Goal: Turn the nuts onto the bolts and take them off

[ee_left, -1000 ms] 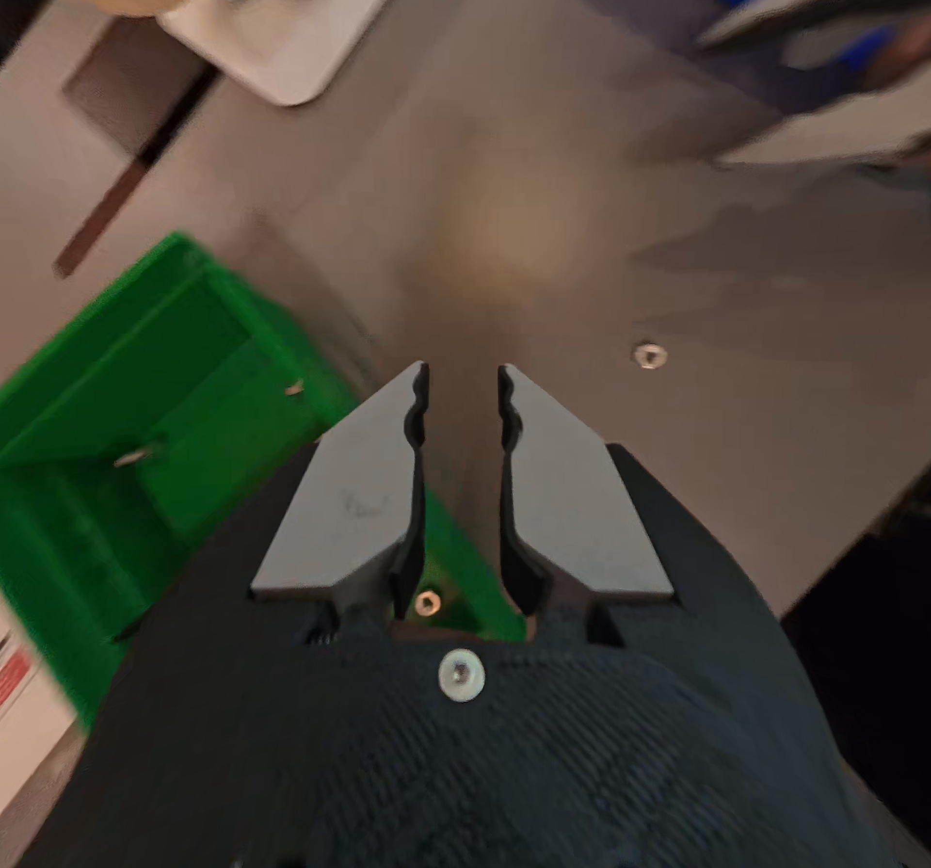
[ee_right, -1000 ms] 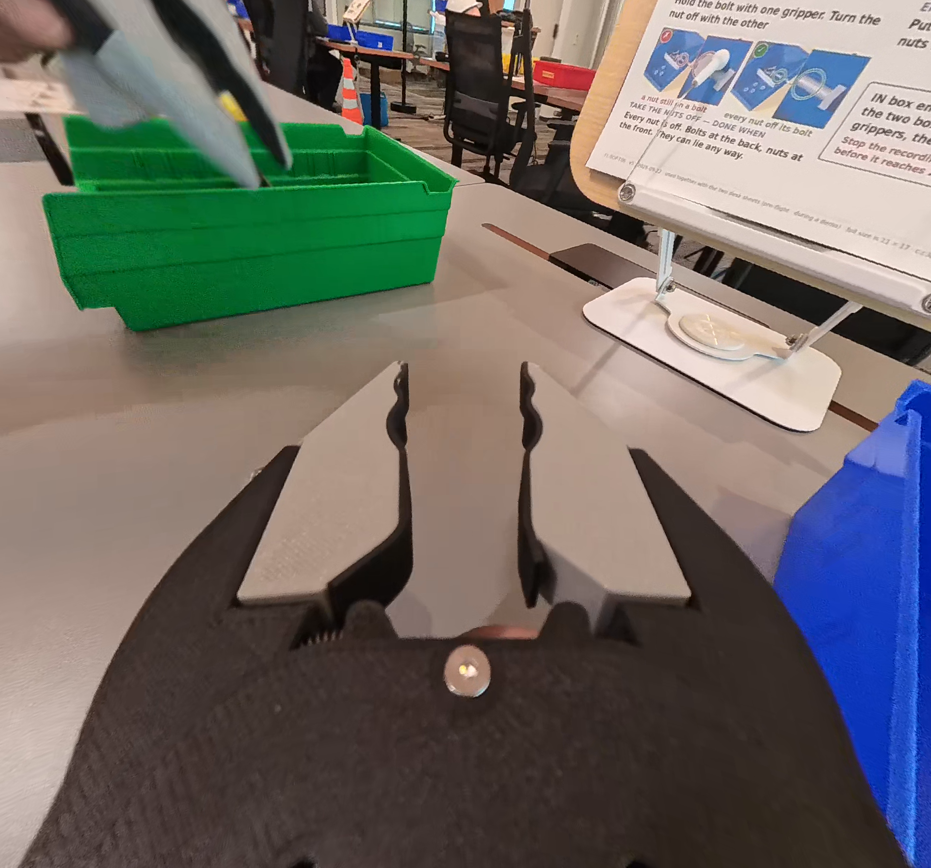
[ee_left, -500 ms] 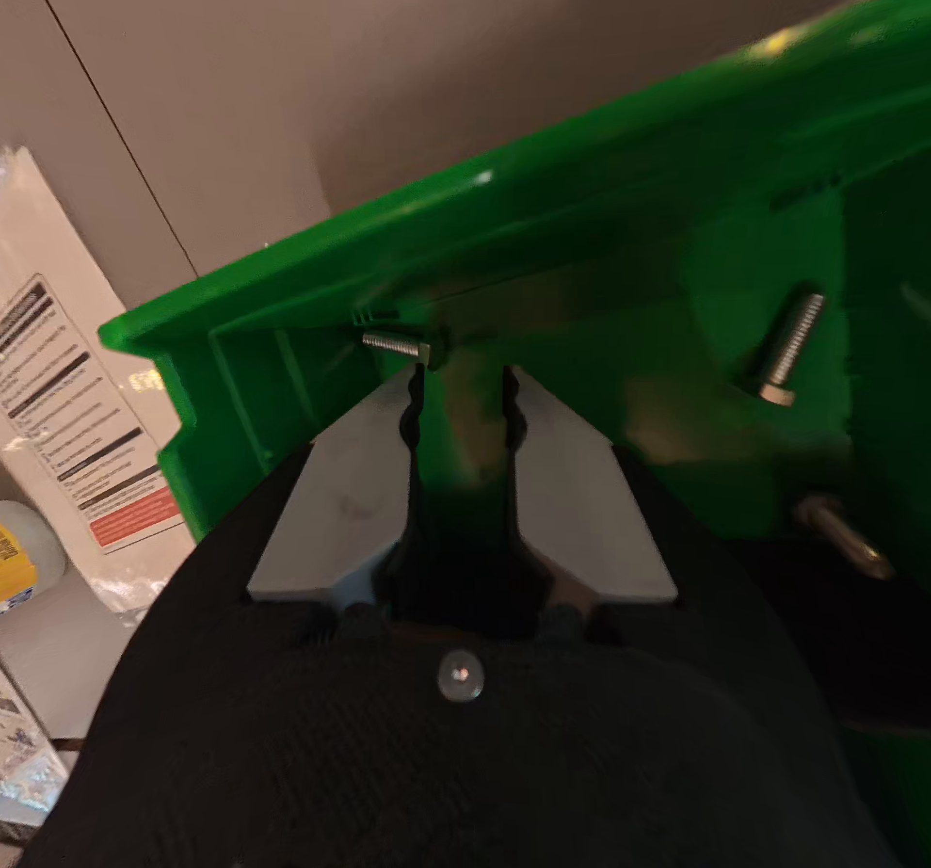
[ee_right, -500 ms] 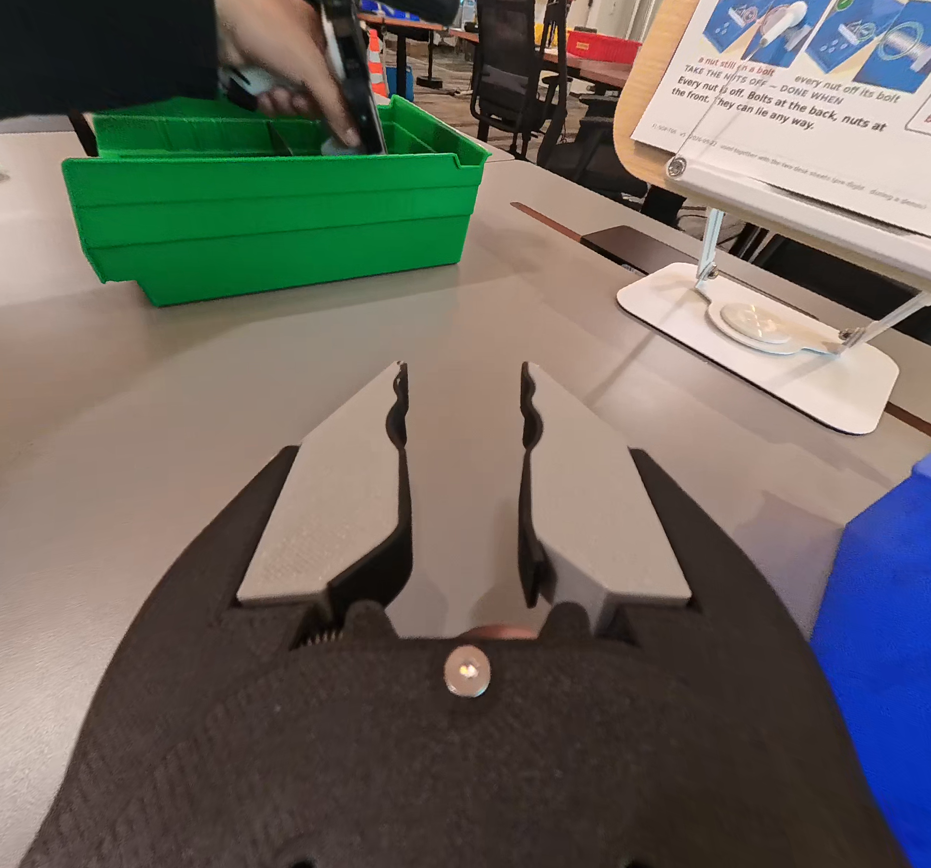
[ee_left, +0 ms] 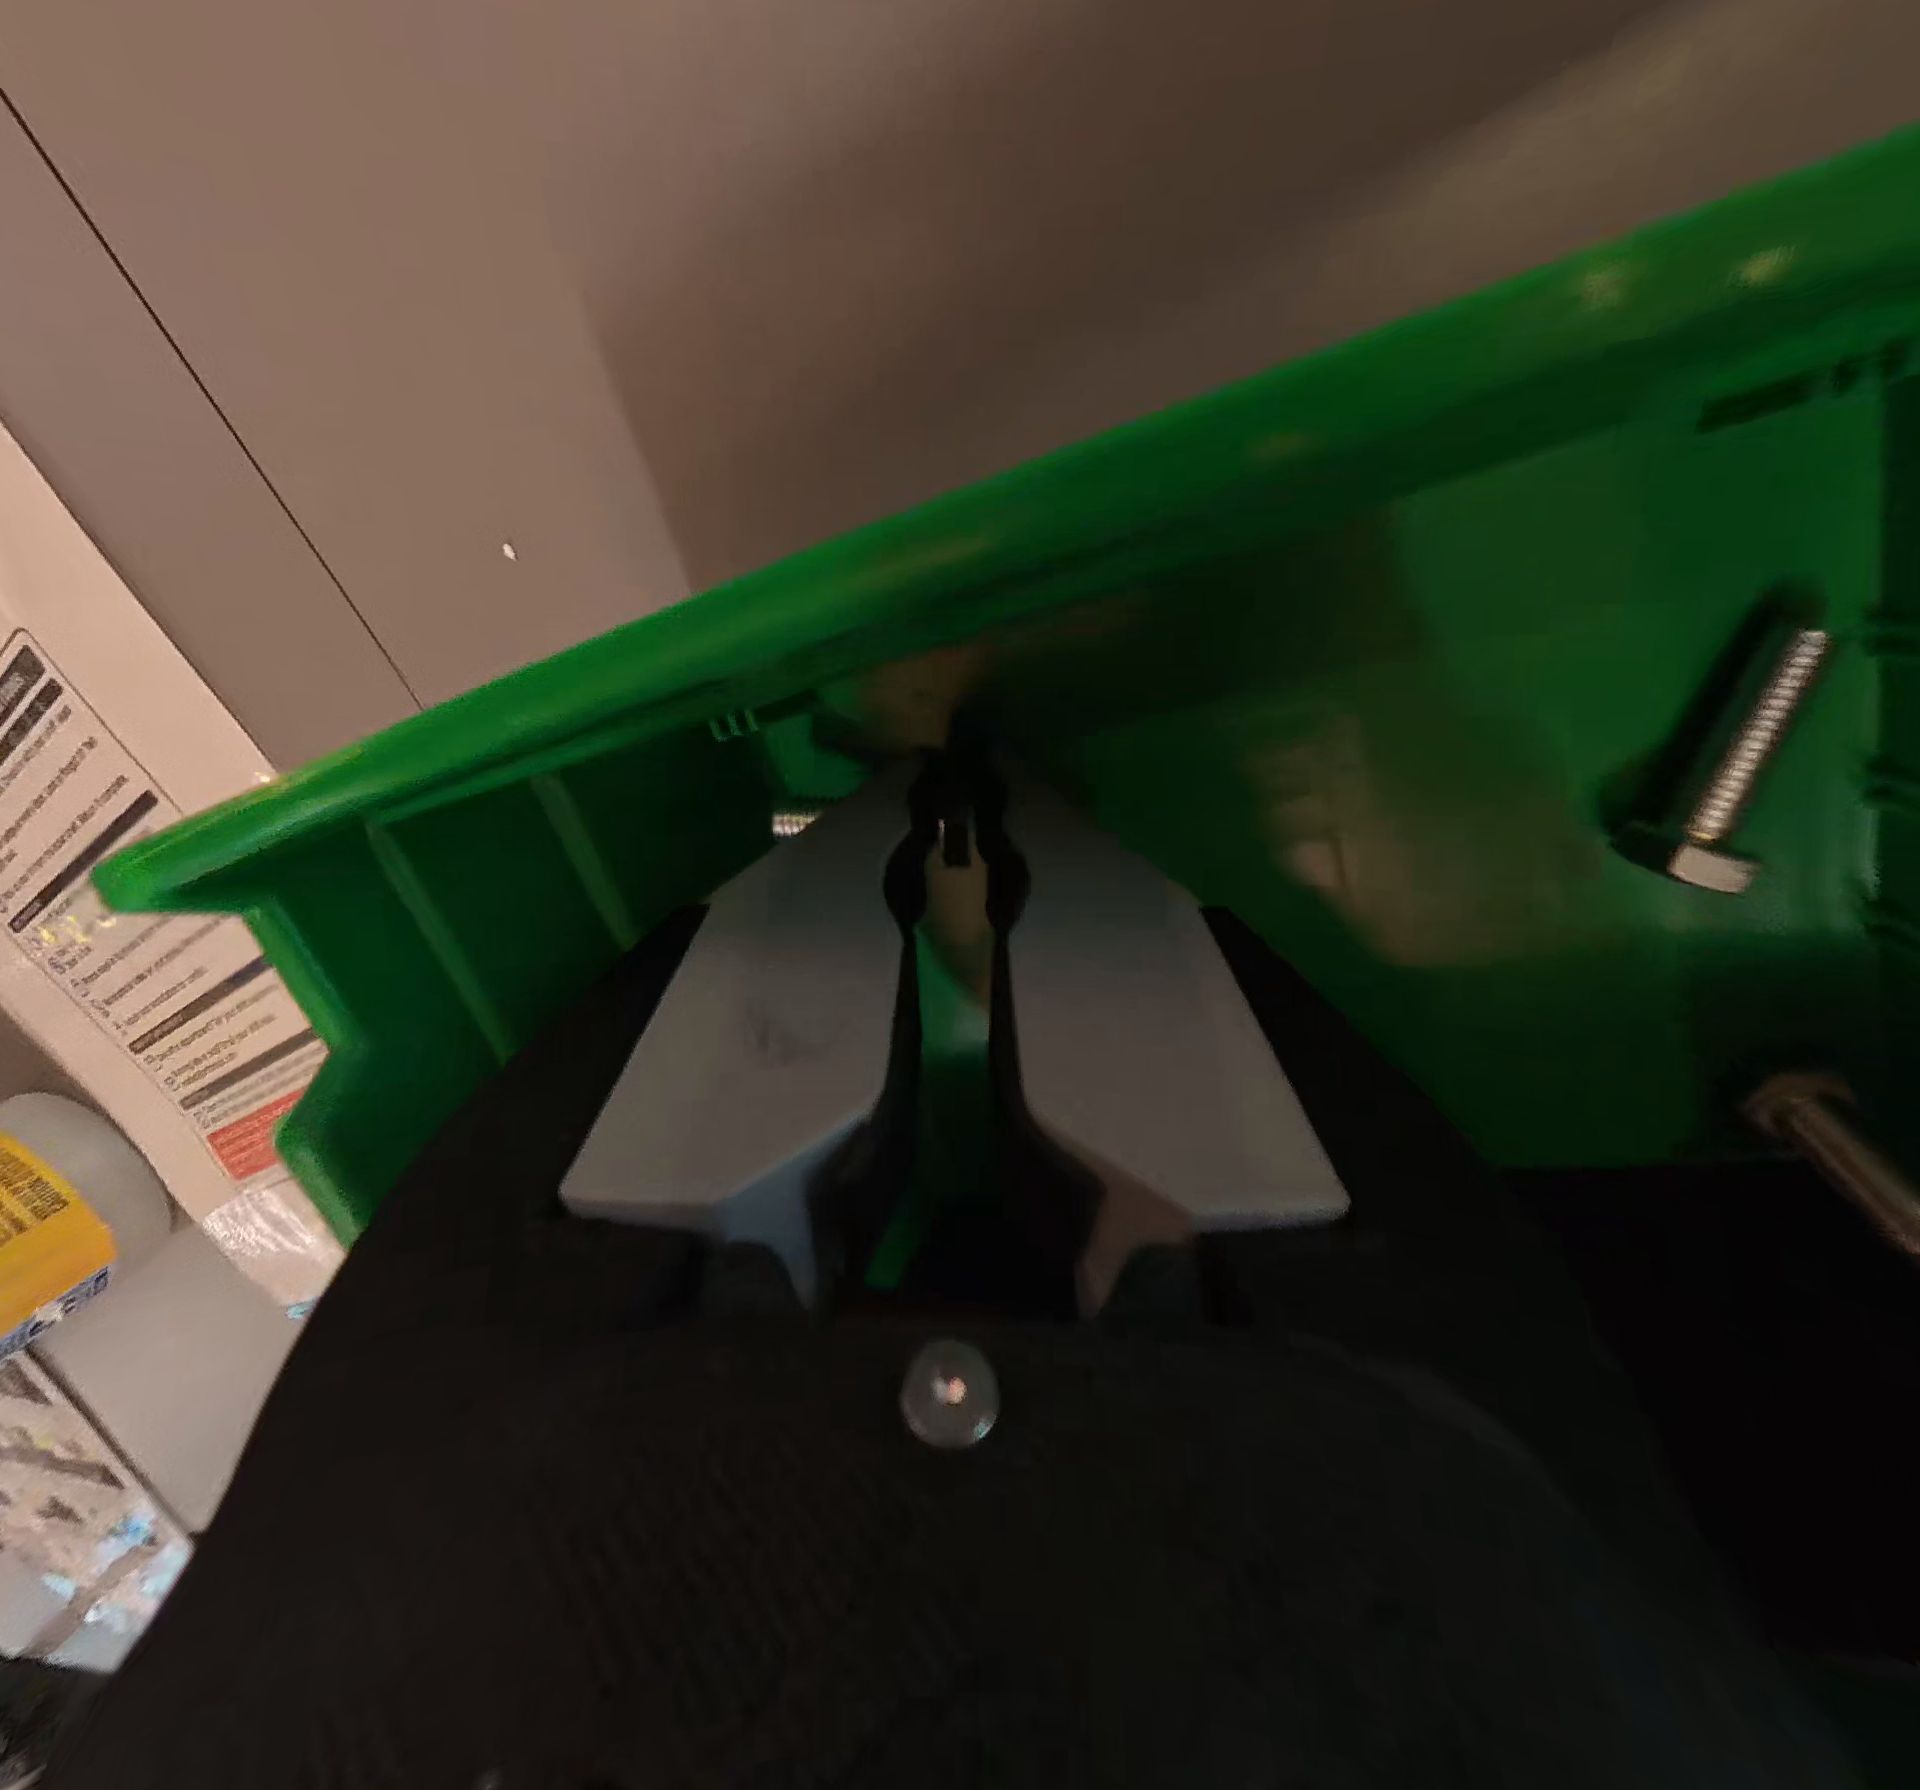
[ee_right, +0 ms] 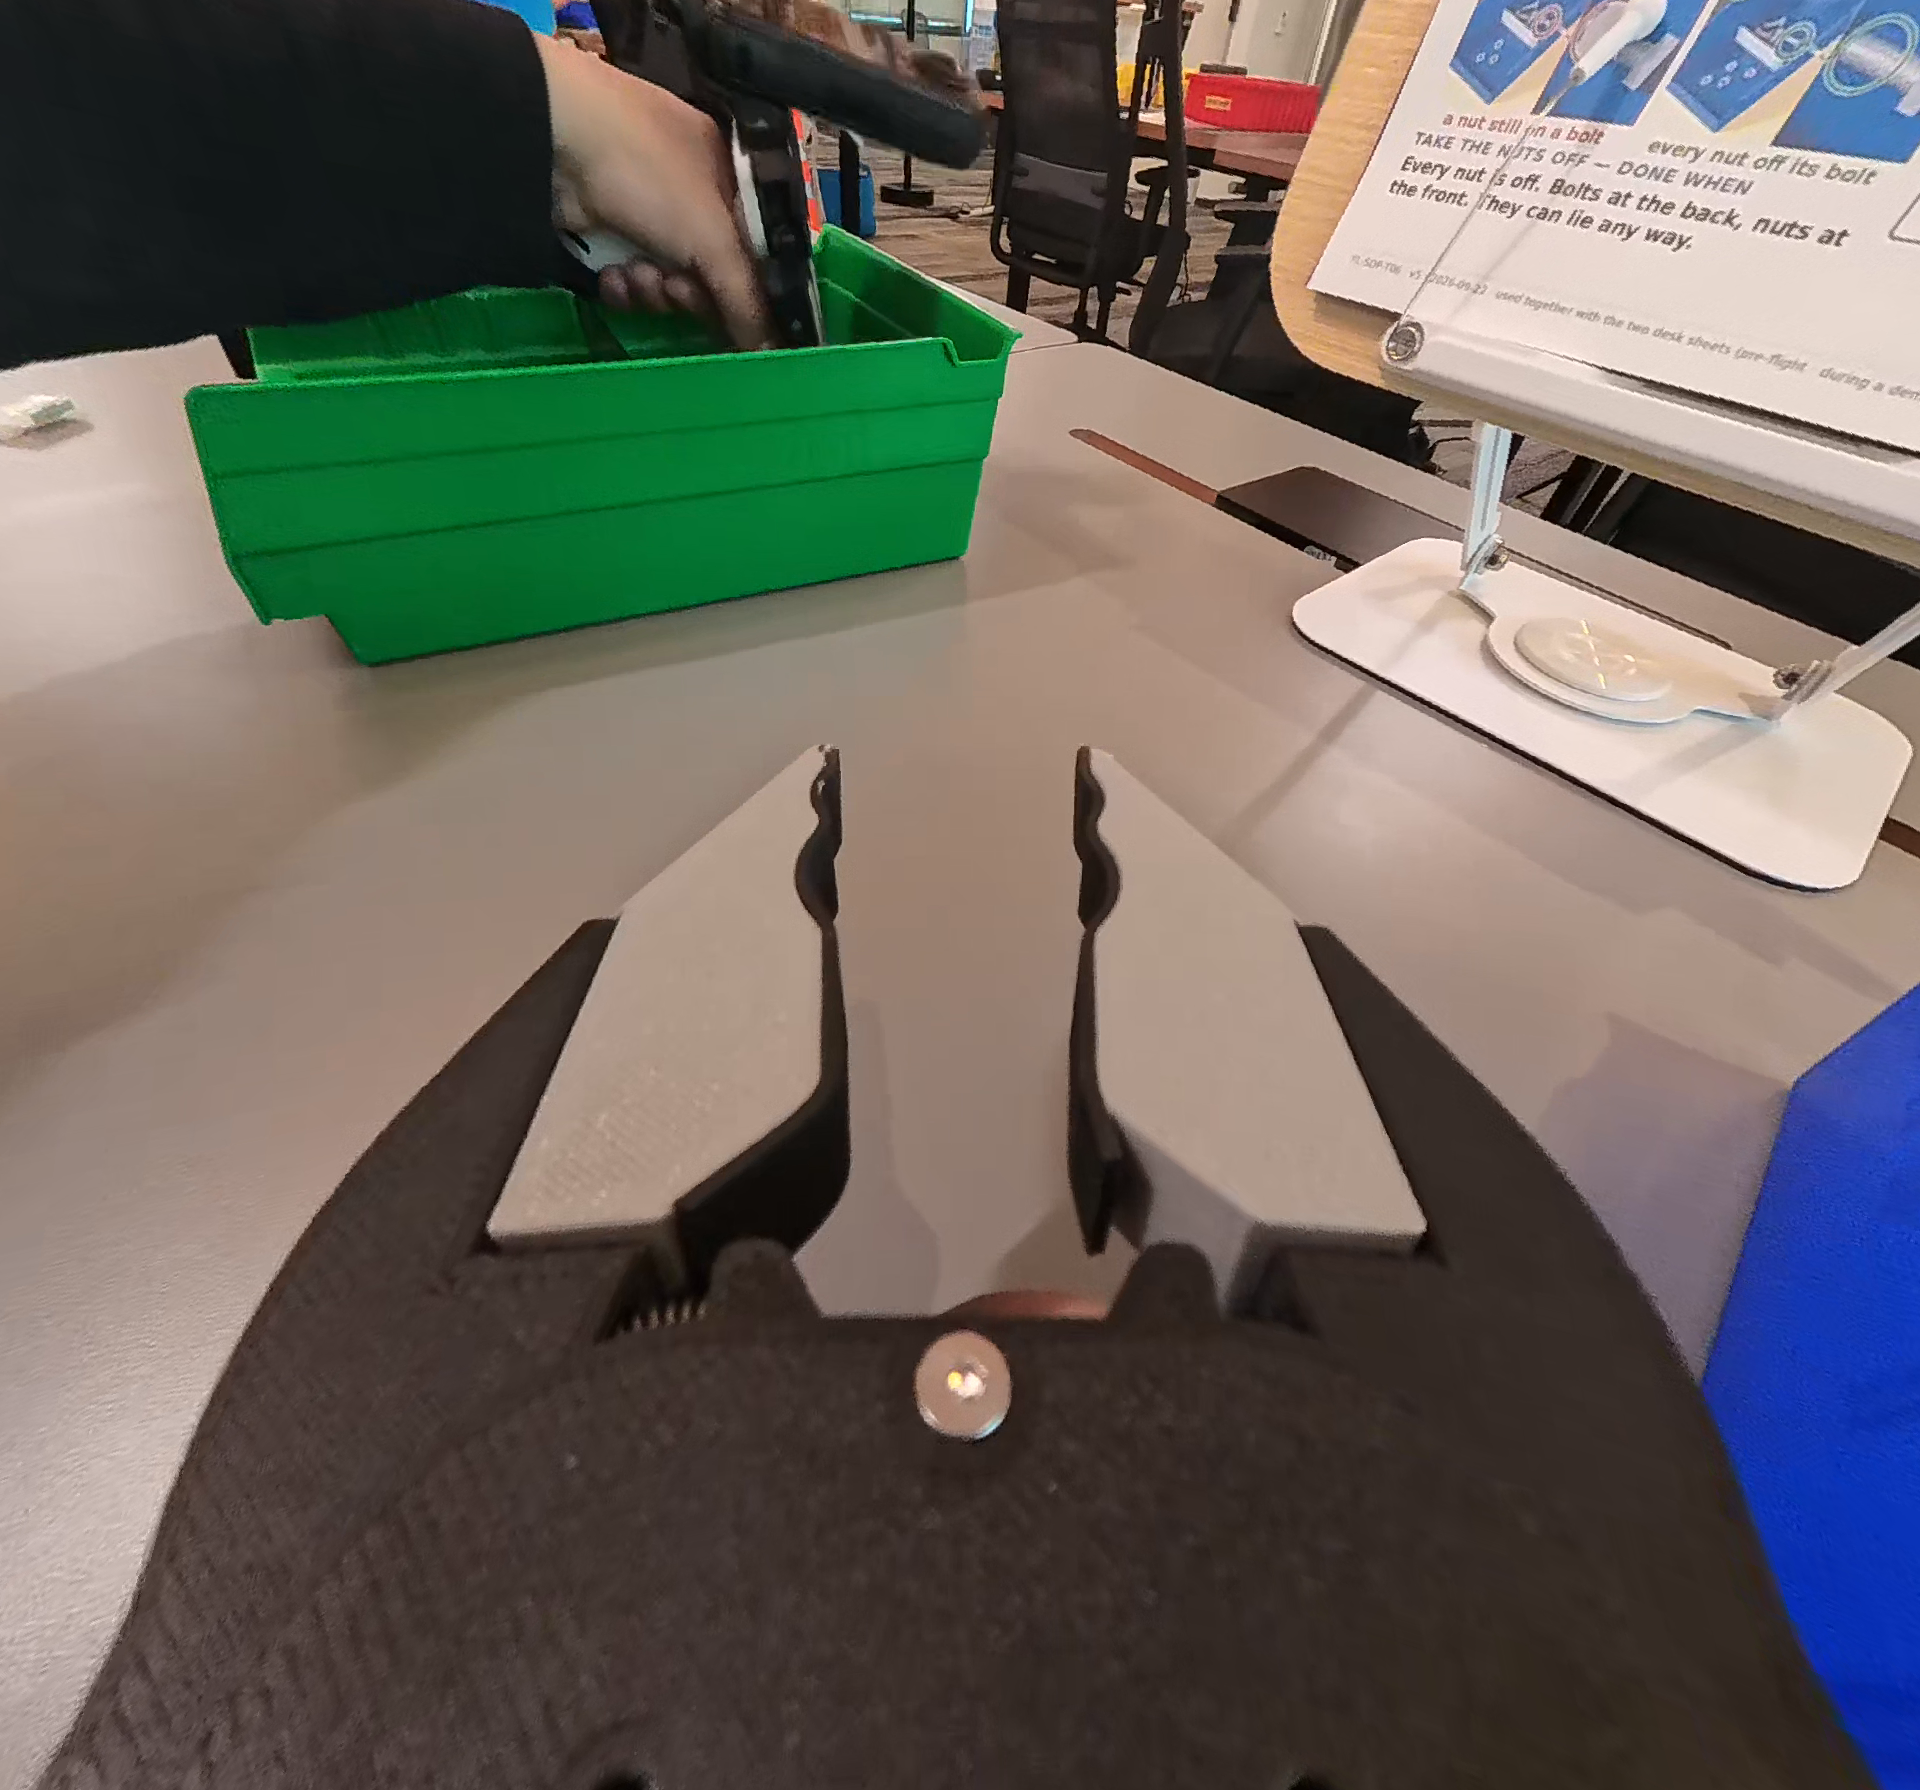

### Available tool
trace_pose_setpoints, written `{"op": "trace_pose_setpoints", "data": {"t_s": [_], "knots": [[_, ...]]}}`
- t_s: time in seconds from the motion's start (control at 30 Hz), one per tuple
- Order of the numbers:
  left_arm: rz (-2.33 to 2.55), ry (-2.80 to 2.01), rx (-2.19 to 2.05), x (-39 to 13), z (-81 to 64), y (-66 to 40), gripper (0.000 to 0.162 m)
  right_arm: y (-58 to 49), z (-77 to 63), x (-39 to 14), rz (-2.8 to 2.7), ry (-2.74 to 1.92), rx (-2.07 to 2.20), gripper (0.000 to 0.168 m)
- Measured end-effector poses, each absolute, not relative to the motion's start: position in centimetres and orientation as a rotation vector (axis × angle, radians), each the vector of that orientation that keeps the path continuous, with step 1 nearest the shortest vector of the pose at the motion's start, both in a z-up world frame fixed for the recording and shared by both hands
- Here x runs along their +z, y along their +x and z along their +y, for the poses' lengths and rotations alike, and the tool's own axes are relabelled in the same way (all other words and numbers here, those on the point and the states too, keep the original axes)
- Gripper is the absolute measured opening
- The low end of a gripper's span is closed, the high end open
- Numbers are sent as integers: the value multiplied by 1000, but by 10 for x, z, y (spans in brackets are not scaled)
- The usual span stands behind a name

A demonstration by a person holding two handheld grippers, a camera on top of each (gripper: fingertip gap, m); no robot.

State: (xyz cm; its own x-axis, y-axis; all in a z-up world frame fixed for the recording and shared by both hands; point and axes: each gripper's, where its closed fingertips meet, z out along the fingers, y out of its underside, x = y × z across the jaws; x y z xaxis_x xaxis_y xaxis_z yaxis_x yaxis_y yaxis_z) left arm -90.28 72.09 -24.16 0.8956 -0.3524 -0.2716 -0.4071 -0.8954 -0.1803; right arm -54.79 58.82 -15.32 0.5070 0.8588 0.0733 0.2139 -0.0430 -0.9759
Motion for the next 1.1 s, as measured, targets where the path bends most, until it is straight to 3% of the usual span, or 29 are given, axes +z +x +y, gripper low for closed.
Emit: {"op": "trace_pose_setpoints", "data": {"t_s": [0.37, 0.6, 0.83, 1.1], "knots": [[725, -2618, 419, -167, 697, -865, 4, -547, 587, -151, -958, -1552, 671, 42], [1117, -1983, 424, -102, 646, -739, 4, -542, 589, -143, -913, -1565, 765, 44], [1407, -1409, 308, -120, 562, -612, 4, -547, 574, -131, -907, -1555, 1082, 47], [1582, -1124, 327, -147, 526, -558, 3, -560, 552, -125, -951, -1519, 1357, 47]]}}
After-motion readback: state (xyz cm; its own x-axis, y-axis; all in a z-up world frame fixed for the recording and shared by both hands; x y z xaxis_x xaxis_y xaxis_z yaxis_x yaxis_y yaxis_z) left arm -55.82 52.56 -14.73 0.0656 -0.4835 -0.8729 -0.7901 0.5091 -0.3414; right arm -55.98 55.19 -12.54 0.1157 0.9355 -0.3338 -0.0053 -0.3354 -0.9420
